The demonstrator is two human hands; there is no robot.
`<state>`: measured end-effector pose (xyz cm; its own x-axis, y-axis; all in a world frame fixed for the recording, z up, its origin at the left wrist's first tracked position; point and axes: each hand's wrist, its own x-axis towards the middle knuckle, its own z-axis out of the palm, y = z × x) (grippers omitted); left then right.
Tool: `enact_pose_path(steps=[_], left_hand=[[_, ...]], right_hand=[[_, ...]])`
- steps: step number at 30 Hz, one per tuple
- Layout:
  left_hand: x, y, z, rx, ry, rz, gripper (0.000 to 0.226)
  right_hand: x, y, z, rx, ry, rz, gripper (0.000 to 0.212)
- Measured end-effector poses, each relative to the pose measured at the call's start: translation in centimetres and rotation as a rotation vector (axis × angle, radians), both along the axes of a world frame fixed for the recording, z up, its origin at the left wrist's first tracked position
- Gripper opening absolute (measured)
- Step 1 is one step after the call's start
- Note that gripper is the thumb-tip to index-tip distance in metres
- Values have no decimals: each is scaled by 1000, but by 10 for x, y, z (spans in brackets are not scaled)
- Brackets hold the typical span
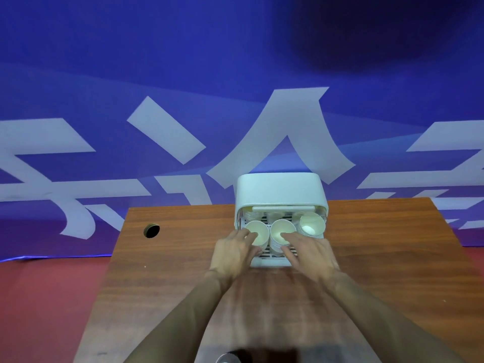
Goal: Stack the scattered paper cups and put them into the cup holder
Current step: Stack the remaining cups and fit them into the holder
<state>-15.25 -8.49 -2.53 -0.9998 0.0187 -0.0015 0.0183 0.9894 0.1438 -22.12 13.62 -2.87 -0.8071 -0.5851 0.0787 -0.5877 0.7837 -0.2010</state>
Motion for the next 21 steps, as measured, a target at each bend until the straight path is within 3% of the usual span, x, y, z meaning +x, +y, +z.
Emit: enact_pose_path(steps=[5,10,16,21], left_hand=[[20,-25,29,-23,91,-14,25],[62,-51,40,-76,15,87,26],[130,-76,20,-115,-215,157,31],[179,-84,2,-133,-323,142,30]], right_hand=[[8,-1,32,-96,123,59,18],[31,-28,45,-182,116,212,20],[82,-68,25,-122,-135,356,21],[126,-81,11,83,-328,417,28]])
